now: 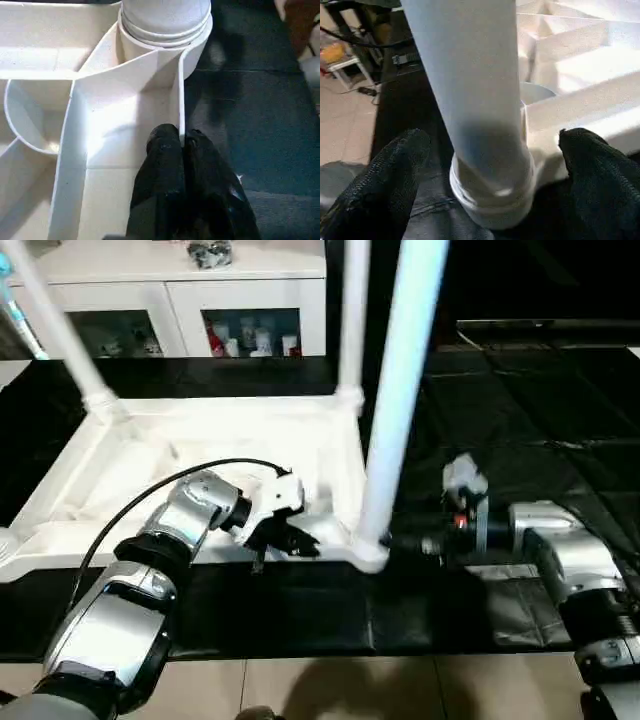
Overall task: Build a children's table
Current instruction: Rotate leg to tighten
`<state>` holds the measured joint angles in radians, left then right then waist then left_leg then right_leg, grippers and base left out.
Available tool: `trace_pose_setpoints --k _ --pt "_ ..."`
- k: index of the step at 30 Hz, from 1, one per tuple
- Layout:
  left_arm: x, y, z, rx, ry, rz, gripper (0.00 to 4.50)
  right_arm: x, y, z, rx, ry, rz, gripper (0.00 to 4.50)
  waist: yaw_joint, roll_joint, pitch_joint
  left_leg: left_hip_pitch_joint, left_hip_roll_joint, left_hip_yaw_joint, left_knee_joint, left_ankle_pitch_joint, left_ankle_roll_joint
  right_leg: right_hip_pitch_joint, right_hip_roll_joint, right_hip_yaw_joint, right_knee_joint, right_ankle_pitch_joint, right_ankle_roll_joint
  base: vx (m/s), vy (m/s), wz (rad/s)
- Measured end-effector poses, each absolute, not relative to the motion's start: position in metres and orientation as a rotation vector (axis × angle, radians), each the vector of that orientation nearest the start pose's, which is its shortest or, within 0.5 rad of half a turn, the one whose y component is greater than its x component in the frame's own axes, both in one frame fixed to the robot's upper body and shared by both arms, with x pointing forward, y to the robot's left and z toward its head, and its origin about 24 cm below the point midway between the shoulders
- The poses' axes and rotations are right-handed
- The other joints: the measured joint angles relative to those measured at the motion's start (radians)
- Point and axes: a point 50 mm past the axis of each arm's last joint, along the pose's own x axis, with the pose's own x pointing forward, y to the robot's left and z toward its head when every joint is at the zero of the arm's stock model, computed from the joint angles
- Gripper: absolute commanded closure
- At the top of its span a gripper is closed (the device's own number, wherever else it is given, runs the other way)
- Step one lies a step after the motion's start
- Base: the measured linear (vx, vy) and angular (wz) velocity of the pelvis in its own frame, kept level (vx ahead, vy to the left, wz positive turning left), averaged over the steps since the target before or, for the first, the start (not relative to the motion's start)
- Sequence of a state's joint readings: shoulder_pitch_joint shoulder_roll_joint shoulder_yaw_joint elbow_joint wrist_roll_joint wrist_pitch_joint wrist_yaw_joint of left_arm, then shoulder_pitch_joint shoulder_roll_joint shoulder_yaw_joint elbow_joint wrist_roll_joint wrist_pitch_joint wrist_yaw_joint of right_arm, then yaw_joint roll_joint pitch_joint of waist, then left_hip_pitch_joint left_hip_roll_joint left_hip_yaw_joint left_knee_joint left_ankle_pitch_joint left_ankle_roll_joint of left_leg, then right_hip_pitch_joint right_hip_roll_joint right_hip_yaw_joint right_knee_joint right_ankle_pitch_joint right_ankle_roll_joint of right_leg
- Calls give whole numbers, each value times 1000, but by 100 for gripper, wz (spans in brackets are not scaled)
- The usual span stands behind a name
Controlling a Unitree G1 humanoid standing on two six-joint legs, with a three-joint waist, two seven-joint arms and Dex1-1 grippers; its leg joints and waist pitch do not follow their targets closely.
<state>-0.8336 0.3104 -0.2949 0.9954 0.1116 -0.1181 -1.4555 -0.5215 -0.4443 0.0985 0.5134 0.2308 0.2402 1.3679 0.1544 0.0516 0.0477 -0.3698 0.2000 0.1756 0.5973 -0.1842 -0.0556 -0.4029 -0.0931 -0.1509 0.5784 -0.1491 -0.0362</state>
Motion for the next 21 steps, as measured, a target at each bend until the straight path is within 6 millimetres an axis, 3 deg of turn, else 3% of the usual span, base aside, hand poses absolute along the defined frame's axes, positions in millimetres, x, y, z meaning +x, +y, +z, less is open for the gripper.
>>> trace_pose_setpoints --k 21 --pt "330 120 61 509 507 -1654 450 301 -168 67 0 415 1435 213 3 0 0 0 0 0 0 0 0 0 0 0 0 -1 2 0 0 0"
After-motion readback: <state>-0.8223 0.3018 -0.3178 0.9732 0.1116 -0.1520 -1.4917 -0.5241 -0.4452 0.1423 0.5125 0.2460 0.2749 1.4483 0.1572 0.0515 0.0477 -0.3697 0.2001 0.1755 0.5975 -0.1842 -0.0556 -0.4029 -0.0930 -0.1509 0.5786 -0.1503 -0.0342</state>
